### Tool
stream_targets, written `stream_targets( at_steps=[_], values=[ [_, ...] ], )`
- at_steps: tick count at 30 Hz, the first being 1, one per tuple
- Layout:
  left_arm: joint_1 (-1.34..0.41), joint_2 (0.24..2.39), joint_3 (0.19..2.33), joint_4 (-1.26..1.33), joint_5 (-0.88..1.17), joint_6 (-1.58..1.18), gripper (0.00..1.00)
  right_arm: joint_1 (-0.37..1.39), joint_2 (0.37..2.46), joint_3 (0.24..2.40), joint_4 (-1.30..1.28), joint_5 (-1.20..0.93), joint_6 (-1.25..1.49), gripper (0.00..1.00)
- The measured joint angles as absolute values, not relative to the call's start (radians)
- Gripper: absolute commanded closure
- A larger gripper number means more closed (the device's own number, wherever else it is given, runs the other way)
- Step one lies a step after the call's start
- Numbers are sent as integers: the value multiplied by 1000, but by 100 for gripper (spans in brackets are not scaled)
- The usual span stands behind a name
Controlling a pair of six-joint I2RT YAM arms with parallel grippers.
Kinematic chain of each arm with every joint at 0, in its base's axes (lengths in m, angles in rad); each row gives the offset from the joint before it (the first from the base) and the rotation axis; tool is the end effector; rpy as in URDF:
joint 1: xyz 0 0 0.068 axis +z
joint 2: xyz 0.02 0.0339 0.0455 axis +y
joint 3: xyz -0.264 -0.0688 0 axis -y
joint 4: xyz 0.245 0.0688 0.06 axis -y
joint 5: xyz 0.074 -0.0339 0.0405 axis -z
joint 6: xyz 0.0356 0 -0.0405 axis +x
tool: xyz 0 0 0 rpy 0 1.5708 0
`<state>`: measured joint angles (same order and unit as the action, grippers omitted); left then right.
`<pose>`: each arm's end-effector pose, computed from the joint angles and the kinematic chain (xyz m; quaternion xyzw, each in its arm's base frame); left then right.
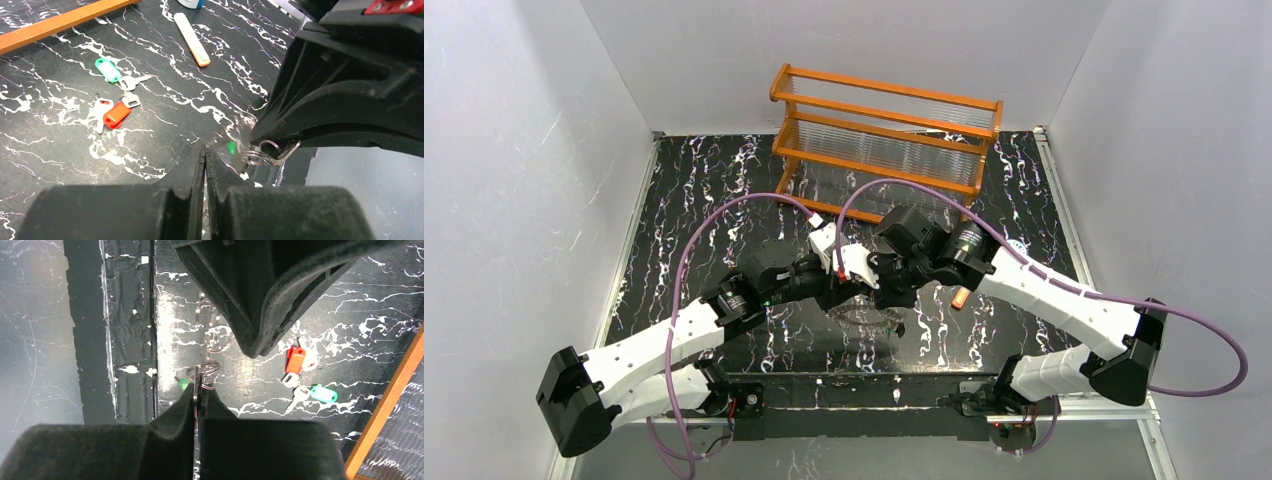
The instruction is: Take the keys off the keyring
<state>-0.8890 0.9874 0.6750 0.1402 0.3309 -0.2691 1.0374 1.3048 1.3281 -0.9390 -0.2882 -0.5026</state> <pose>0.1374 -0.1876 0.2972 0.3312 0.6865 -0.4529 0.4624 0.1235 0.2290 0.3482 -0.6855 0.6405 0.2153 0.2711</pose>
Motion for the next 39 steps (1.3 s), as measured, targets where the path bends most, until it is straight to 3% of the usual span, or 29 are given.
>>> stream_targets(
  at_steps=[6,10,19,39],
  values=[
    [-891,986,666,157,320,-277,100,1042,1308,1328,-939,-288,-467,99],
    [-887,978,637,171,278,-292,84,1049,1334,1336,-945,-278,-421,99],
    [-895,883,591,121,89,-275,69,1040,1395,1330,-922,-206,-249,99],
    [-901,781,464,238,136,-309,60,1018,1430,1224,-780,-113,1,99]
  ],
)
